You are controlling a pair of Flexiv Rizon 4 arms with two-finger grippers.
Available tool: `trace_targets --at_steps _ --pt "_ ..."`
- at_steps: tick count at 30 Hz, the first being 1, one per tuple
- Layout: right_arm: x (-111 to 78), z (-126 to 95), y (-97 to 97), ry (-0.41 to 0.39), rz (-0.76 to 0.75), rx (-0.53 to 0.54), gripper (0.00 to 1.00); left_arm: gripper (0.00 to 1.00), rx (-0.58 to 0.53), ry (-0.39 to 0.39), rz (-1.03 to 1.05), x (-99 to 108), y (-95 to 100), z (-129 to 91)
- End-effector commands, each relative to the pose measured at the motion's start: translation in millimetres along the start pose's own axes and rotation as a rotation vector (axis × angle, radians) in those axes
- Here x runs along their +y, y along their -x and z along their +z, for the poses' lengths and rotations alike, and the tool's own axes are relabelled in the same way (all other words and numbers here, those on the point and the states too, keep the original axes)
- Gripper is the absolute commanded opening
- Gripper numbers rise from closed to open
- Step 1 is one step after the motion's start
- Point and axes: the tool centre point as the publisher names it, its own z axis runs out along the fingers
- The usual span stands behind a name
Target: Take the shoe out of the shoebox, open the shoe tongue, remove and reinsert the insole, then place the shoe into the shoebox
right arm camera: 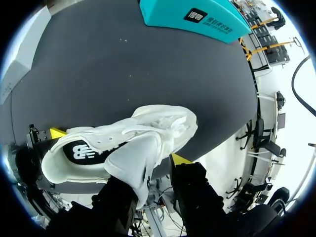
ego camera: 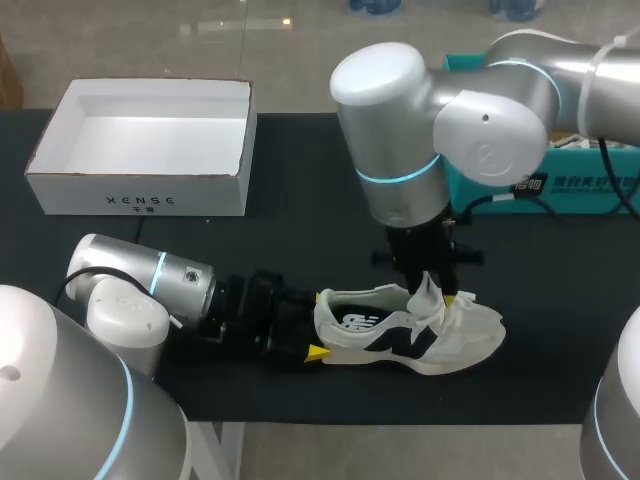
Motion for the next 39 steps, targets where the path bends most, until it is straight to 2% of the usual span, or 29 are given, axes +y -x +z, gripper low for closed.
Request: trace_targets --at_steps 1,3,4,6,13,24,34,35,38,39 --pt "-2.6 -10 -6.8 0.017 0.238 -0.023 0.3 0.0 -0.001 0.003 0.0 4 -2.3 6" --pt "-1.6 -14 -6.7 0.022 0.232 -0.029 0.27 0.0 -0.001 0.003 0.0 4 -2.3 6" --pt "-1.0 -15 -6.5 0.024 0.229 -0.032 0.22 0.0 -0.001 0.003 0.0 4 -2.3 6" --pt "-0.4 -18 -5.0 0.03 0.227 -0.032 0.0 0.0 -0.001 0.003 0.0 4 -2.3 6" --pt "-0.1 -16 12.7 0.01 0.269 -0.004 0.0 0.0 -0.001 0.003 0.0 4 -2.3 6" --pt "-7.9 3 51.2 -0.043 0.365 0.122 0.0 0.0 -0.001 0.003 0.0 4 -2.3 6" --pt "-3.4 1 49.1 -0.047 0.369 0.154 0.0 0.0 -0.001 0.003 0.0 4 -2.3 6" --pt "-3.0 0 48.1 -0.044 0.364 0.159 0.09 0.0 -0.001 0.003 0.0 4 -2.3 6" --pt "-3.3 -8 47.1 -0.026 0.343 0.18 0.5 0.0 -0.001 0.003 0.0 4 -2.3 6" --pt "-3.4 -11 47.0 -0.026 0.34 0.181 0.78 0.0 -0.001 0.003 0.0 4 -2.3 6"
